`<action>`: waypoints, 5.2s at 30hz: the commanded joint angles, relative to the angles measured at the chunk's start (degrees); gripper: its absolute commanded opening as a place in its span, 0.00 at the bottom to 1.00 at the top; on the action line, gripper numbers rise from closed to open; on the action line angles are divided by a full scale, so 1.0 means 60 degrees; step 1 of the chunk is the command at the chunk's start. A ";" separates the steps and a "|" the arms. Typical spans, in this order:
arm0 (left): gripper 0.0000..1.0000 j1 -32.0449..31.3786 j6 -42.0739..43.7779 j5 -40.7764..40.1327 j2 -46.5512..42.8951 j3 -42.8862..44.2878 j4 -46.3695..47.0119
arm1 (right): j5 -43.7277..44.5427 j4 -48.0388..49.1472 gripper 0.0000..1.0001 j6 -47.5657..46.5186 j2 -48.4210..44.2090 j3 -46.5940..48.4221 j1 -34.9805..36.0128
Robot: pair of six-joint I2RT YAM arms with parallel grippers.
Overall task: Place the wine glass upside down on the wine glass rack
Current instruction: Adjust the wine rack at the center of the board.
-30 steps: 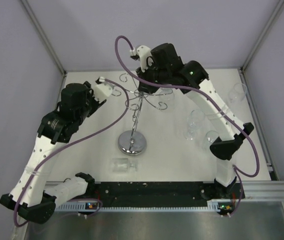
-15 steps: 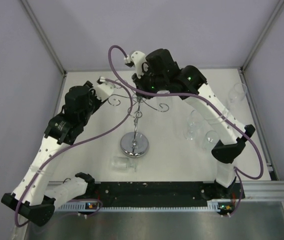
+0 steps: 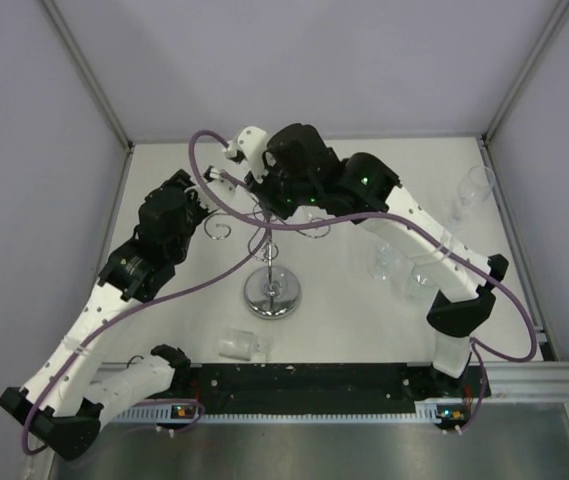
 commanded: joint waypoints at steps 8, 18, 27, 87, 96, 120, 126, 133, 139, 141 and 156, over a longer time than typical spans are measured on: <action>0.58 -0.0068 0.0772 -0.0752 -0.0244 -0.0464 0.1529 | 0.3692 0.2121 0.00 -0.2091 -0.0864 -0.0330 0.0782; 0.60 -0.0229 0.0567 -0.0957 0.0166 -0.0625 0.2538 | 0.5040 0.2766 0.00 -0.2751 -0.0879 -0.0316 0.0855; 0.65 -0.0361 0.0787 -0.1236 0.1030 -0.0640 0.3960 | 0.5160 0.3089 0.00 -0.2898 -0.0630 -0.0141 0.0461; 0.83 -0.2573 0.5430 -0.3140 0.4092 -0.1548 1.4288 | 0.1380 0.1448 0.00 -0.0935 0.0278 0.1164 -0.2865; 0.83 -0.2646 0.5620 -0.2745 0.4092 -0.1563 1.4391 | 0.1203 0.1433 0.00 -0.0920 0.0410 0.1208 -0.2954; 0.84 -0.3334 0.8125 -0.2100 0.6465 -0.0669 1.6939 | 0.0867 0.1302 0.00 -0.0906 0.0527 0.1354 -0.3086; 0.84 -0.3510 0.8375 -0.2217 0.6232 -0.0727 1.7086 | 0.0925 0.1287 0.00 -0.0935 0.0498 0.1325 -0.3085; 0.84 -0.3510 0.7848 -0.2554 0.4506 -0.1444 1.5552 | 0.0823 0.1287 0.00 -0.0950 0.0454 0.1222 -0.3086; 0.84 -0.3467 0.5159 -0.2072 0.1607 -0.1345 0.9220 | 0.0837 0.1272 0.00 -0.0979 0.0425 0.1105 -0.3057; 0.84 -0.3350 0.3605 -0.1619 0.1019 -0.0527 0.6056 | 0.0866 0.1258 0.00 -0.0964 0.0410 0.1032 -0.3056; 0.80 -0.3041 0.0948 0.5658 0.0956 0.1762 -0.5324 | 0.0720 0.1272 0.30 -0.1081 -0.0015 0.0227 -0.2837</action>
